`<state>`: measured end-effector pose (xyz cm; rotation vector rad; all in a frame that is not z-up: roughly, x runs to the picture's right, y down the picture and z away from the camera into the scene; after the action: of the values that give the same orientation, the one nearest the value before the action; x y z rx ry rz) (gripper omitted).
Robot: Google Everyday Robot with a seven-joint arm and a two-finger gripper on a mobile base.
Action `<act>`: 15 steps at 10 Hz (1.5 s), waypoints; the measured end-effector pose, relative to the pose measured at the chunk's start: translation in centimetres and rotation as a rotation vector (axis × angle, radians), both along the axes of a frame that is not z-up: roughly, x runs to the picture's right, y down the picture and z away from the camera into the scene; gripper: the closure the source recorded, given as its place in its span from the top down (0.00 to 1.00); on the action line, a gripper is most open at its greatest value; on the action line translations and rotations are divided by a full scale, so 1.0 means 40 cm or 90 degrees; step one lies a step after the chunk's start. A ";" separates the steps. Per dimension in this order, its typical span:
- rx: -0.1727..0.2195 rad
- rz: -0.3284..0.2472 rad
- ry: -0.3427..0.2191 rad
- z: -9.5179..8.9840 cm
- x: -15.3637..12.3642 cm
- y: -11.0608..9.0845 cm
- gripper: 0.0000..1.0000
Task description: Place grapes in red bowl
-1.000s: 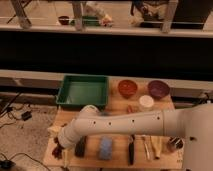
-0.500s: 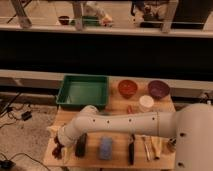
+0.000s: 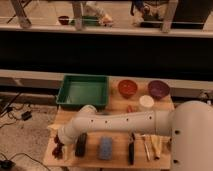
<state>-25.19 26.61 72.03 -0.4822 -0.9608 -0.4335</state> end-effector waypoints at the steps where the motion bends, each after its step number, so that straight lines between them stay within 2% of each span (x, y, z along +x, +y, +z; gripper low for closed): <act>1: 0.008 -0.002 0.006 0.010 0.006 0.000 1.00; 3: 0.015 -0.004 0.016 0.031 0.017 0.002 1.00; 6: 0.011 -0.004 0.031 0.073 0.034 0.014 1.00; 9: 0.007 -0.001 0.036 0.092 0.035 0.018 1.00; 15: 0.000 0.029 0.011 0.077 0.024 0.001 1.00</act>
<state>-24.25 26.66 75.10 -0.4619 -0.9530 -0.3872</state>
